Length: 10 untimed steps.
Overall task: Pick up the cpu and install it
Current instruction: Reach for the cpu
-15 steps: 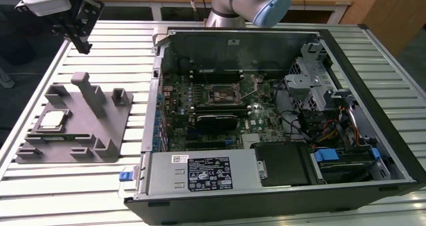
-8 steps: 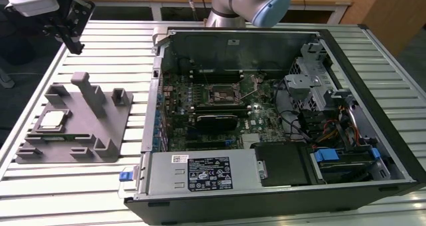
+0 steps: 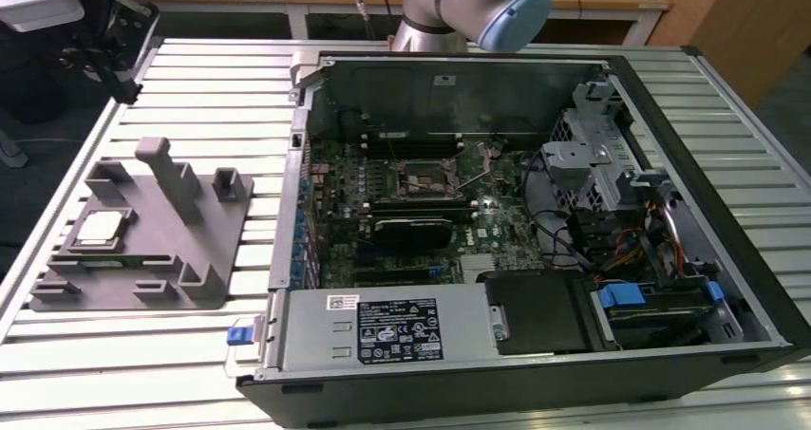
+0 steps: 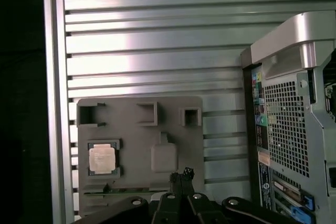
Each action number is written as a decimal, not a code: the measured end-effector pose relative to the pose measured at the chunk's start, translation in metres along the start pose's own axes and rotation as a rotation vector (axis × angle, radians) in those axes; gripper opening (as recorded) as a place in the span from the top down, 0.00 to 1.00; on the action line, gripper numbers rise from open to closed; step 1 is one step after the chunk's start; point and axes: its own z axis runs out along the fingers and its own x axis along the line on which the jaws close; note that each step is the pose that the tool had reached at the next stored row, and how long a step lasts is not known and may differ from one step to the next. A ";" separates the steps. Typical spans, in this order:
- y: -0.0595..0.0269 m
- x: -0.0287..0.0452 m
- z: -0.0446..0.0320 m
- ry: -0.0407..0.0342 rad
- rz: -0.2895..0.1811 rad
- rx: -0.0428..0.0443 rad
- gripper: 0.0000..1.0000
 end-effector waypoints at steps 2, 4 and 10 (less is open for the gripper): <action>-0.0003 0.0039 0.0000 0.0001 0.000 0.0000 0.89; -0.0006 0.0075 0.0001 0.0000 0.000 0.0000 0.89; -0.0015 0.0184 0.0003 0.0000 0.000 0.0000 0.89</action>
